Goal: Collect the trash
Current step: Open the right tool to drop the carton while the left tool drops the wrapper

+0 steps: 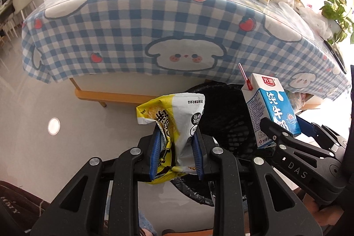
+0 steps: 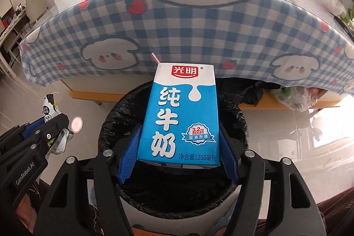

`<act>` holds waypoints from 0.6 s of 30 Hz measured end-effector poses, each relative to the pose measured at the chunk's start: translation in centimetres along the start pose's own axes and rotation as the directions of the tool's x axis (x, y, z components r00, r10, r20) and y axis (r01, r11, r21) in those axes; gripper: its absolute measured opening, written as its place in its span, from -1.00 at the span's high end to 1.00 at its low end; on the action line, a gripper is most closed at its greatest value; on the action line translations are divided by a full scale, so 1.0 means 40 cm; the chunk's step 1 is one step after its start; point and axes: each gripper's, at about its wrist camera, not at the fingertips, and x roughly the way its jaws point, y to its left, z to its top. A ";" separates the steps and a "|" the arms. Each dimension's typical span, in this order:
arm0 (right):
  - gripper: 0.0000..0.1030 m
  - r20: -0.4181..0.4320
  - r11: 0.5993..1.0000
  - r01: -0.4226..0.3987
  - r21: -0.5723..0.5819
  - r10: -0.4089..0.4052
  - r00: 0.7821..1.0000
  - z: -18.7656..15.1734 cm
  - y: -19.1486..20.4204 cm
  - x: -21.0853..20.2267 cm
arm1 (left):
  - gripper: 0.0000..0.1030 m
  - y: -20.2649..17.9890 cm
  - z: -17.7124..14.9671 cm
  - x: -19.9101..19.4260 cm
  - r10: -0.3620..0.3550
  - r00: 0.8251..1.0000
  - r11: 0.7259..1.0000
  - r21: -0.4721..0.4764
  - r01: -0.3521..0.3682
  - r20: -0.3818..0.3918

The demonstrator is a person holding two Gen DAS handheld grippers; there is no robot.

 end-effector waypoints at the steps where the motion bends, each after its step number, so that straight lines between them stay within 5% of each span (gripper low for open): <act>1: -0.23 -0.001 1.000 -0.005 0.000 0.005 1.000 0.002 0.005 0.003 | 0.52 0.004 0.000 0.000 -0.001 1.000 1.000 -0.002 0.001 -0.002; 13: -0.83 0.013 0.999 0.036 0.038 -0.037 0.999 -0.004 -0.035 -0.003 | 0.52 -0.024 -0.002 0.018 -0.007 1.000 1.000 0.019 0.008 -0.007; 18: -0.85 0.008 0.994 0.073 0.078 -0.074 0.997 -0.016 -0.087 -0.016 | 0.52 -0.053 -0.002 0.031 -0.020 1.000 0.999 0.034 0.021 -0.017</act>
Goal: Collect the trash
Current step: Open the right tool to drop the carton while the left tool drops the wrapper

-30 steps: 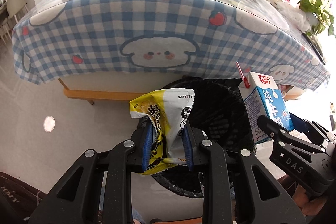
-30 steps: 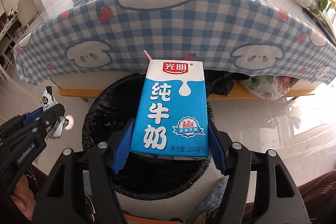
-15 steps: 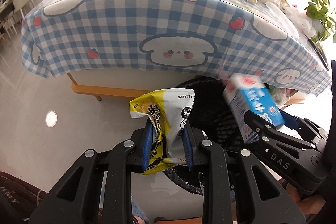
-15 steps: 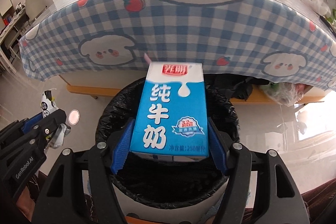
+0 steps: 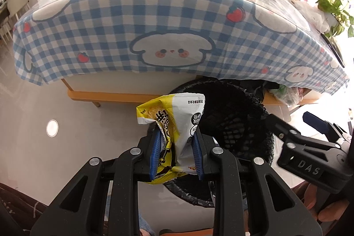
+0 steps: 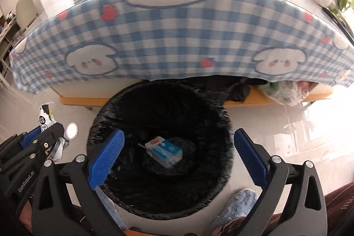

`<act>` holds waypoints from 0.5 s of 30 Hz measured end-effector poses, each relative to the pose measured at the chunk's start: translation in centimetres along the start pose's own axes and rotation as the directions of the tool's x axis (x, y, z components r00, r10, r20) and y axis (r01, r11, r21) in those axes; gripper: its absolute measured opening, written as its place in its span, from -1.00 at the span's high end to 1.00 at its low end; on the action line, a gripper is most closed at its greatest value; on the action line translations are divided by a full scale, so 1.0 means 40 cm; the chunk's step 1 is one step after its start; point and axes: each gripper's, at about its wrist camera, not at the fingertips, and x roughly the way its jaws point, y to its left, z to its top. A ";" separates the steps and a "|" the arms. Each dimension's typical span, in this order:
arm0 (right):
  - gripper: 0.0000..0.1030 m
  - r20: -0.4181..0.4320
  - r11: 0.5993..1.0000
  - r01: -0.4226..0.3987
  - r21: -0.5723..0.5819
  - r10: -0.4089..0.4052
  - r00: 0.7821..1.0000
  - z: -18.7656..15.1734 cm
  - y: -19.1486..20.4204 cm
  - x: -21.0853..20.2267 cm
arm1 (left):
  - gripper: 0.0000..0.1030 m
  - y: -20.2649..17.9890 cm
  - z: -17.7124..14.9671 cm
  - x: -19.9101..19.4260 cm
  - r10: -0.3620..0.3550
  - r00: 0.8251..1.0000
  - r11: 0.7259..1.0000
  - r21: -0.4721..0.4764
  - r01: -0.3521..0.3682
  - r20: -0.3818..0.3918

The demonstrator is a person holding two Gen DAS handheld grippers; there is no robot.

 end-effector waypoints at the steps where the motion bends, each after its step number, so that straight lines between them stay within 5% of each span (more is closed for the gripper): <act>1: -0.85 0.002 1.000 0.009 0.008 -0.009 1.000 -0.002 -0.012 -0.003 | 0.52 -0.009 0.001 0.005 -0.004 1.000 1.000 0.004 0.004 -0.004; 15: -0.85 0.016 0.991 0.094 0.090 -0.096 0.995 -0.025 -0.177 -0.057 | 0.52 -0.121 0.004 0.051 -0.049 0.998 0.996 0.076 0.052 -0.040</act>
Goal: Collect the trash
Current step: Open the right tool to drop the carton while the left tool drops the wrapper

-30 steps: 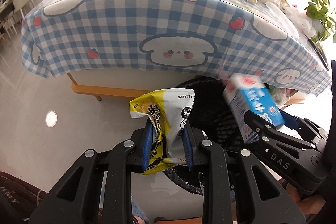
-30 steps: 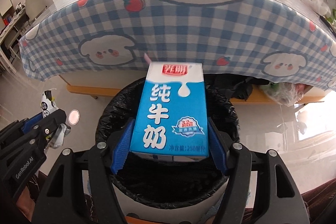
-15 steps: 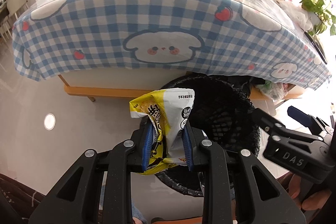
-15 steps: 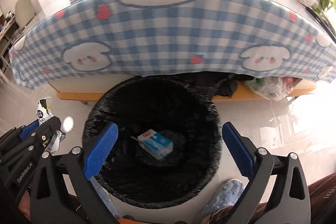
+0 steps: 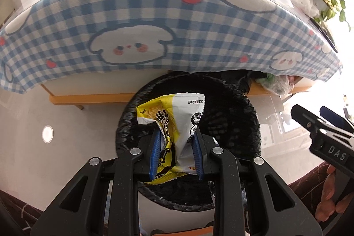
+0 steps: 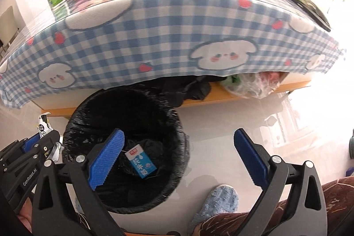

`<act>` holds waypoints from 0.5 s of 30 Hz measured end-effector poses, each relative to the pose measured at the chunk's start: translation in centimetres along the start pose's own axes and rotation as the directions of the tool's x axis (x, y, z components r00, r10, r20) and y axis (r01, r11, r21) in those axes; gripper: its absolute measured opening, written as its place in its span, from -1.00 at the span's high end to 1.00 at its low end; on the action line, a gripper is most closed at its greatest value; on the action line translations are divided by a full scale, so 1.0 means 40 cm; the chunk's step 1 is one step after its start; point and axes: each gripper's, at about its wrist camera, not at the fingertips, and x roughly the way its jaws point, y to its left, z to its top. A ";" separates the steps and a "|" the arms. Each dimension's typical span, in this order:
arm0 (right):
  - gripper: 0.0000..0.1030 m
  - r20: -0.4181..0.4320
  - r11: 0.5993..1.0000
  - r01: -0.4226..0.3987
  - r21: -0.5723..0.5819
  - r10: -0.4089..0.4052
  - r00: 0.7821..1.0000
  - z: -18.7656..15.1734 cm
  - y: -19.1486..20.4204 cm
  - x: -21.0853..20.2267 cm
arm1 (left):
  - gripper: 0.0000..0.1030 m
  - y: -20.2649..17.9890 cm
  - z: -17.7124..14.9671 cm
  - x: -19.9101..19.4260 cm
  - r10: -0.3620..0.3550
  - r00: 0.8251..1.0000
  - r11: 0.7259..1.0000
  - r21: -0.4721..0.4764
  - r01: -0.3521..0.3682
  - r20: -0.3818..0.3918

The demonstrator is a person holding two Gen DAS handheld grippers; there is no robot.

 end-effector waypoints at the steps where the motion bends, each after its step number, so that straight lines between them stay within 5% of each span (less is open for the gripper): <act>1: -0.85 0.003 1.000 0.003 0.005 -0.003 1.000 -0.001 -0.005 -0.002 | 0.52 -0.010 0.000 0.005 -0.003 1.000 1.000 0.009 0.003 -0.004; 9: -0.85 0.004 0.999 0.029 0.035 -0.029 1.000 -0.002 -0.030 -0.011 | 0.51 -0.075 0.003 0.025 -0.033 0.999 0.998 0.052 0.033 -0.010; 15: -0.85 0.005 0.999 0.033 0.041 -0.034 0.999 -0.001 -0.034 -0.007 | -0.03 -0.087 0.004 0.013 -0.037 0.999 0.997 0.071 0.037 -0.002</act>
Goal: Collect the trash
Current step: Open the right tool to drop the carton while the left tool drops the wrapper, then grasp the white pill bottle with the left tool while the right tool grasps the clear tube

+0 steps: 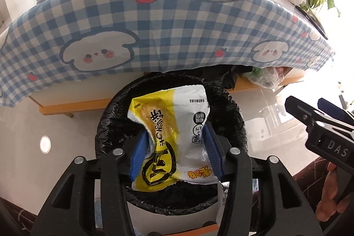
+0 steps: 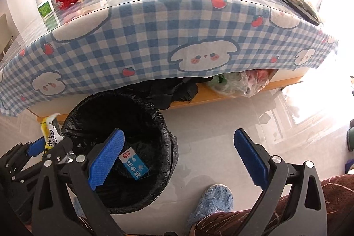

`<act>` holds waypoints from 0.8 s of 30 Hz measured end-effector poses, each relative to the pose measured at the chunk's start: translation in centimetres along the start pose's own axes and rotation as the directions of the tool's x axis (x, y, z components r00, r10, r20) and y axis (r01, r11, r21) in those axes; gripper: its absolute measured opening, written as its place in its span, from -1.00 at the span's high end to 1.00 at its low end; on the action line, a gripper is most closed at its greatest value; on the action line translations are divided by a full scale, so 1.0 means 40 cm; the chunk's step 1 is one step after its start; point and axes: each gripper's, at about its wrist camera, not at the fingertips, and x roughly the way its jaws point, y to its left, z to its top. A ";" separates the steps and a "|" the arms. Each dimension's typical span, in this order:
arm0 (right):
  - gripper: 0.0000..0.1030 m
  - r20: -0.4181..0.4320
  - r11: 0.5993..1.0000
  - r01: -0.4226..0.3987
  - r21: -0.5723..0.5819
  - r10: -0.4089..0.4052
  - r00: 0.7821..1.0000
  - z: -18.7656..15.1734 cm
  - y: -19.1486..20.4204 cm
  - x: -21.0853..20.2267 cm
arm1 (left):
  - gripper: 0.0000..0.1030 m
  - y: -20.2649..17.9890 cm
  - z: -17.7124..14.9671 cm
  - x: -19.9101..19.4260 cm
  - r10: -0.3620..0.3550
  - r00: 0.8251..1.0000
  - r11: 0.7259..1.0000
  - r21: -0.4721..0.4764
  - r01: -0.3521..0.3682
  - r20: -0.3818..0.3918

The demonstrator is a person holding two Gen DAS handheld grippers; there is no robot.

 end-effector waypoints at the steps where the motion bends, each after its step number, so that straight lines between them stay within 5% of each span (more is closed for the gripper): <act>1: -0.85 -0.001 1.000 0.002 -0.002 -0.002 1.000 0.001 0.001 0.001 | -0.10 0.003 0.000 -0.003 0.004 1.000 1.000 0.001 -0.004 0.002; 9: -0.85 0.017 1.000 -0.004 -0.002 0.004 1.000 0.010 0.015 -0.010 | -0.81 0.047 0.002 -0.048 0.079 0.995 0.996 -0.037 -0.077 0.062; 24: -0.85 0.083 0.998 -0.048 -0.031 0.050 0.995 0.054 0.070 -0.090 | -0.88 0.155 0.026 -0.178 0.171 0.978 0.980 -0.127 -0.156 0.116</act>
